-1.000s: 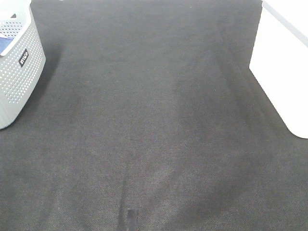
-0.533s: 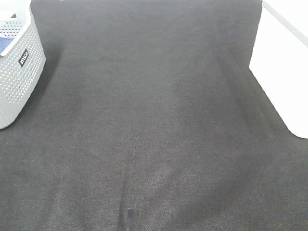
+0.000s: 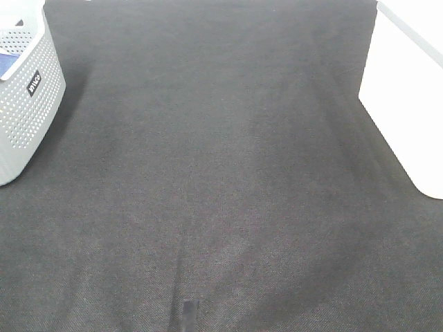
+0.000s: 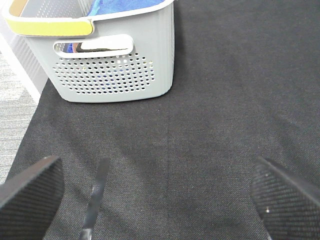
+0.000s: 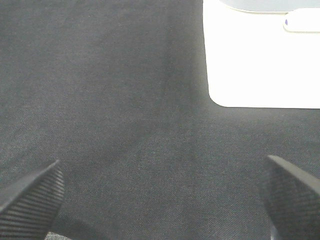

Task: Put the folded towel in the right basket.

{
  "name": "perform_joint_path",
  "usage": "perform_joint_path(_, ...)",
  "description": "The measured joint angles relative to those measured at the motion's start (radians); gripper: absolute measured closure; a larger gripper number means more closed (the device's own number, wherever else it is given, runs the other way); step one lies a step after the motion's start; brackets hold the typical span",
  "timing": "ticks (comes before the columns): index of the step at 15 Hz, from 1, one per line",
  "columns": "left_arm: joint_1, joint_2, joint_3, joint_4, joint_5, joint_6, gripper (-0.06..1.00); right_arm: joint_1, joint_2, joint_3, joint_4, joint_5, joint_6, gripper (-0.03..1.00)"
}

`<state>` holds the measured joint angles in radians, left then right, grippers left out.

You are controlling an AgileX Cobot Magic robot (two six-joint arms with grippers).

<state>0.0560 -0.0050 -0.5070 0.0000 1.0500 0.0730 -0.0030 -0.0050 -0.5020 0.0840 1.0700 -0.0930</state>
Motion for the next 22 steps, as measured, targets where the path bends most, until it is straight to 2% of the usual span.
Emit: perform_joint_path(22, 0.000, 0.000, 0.000, 0.000, 0.000, 0.000, 0.00, 0.000, 0.000, 0.000, 0.001, -0.001, 0.000, -0.01)
